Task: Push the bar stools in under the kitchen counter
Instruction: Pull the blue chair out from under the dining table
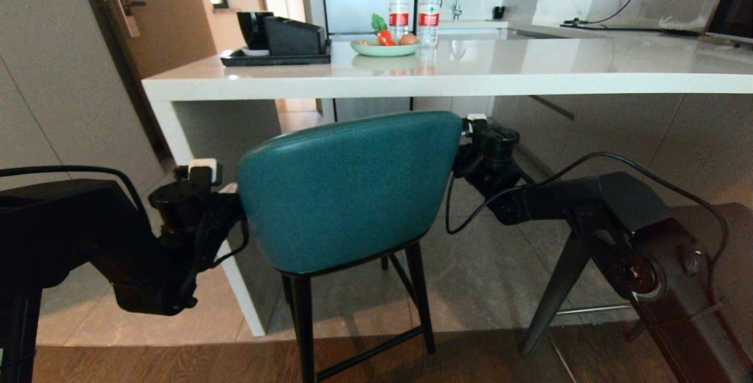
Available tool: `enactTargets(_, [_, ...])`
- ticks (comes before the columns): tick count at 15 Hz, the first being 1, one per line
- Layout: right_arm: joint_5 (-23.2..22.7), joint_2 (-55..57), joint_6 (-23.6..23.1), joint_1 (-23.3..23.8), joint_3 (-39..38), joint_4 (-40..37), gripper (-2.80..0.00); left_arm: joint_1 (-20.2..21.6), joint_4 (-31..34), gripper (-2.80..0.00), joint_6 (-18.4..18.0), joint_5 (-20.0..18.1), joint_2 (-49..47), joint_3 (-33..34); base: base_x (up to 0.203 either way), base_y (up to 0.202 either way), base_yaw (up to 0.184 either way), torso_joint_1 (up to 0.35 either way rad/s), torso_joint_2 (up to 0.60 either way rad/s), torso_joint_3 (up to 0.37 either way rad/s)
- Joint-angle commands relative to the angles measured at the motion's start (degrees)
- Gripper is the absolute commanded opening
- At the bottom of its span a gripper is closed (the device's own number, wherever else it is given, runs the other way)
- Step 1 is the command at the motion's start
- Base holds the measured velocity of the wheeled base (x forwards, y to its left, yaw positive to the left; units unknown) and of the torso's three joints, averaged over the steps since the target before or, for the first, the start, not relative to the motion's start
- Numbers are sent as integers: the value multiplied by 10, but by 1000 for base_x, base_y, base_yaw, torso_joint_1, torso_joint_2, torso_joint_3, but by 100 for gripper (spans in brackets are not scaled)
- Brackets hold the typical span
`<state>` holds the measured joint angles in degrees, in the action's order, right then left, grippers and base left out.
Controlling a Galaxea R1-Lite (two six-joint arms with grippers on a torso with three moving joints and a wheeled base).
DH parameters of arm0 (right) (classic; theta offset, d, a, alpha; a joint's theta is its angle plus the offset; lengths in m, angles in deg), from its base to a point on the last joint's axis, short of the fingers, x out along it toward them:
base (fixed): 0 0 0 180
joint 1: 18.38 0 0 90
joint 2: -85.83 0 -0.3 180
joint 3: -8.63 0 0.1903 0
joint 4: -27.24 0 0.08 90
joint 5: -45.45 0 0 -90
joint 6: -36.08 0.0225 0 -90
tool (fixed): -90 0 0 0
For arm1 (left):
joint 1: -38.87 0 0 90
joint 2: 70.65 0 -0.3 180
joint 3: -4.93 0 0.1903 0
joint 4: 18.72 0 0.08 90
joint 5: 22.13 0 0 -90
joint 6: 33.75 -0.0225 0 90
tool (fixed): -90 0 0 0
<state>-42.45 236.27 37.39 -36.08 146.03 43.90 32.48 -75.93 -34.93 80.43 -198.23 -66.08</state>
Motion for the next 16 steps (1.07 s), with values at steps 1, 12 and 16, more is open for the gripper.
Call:
enactTargets(1, [3,-5,1,-15,-1,13,-280,0,-5,-280,0,1,12,8,0,0,0,0,0,0])
enactTargets(12, [30,-74,-5,-43,-152,97,-280,-7,-13,-280,4,2,9,21,0,0,0,0,0,0])
enactTargets(16, [31,-143,-9,-51,-298,166,-280,-3,-14,-280,7,-1,7,24,0,0,0,0,0,0])
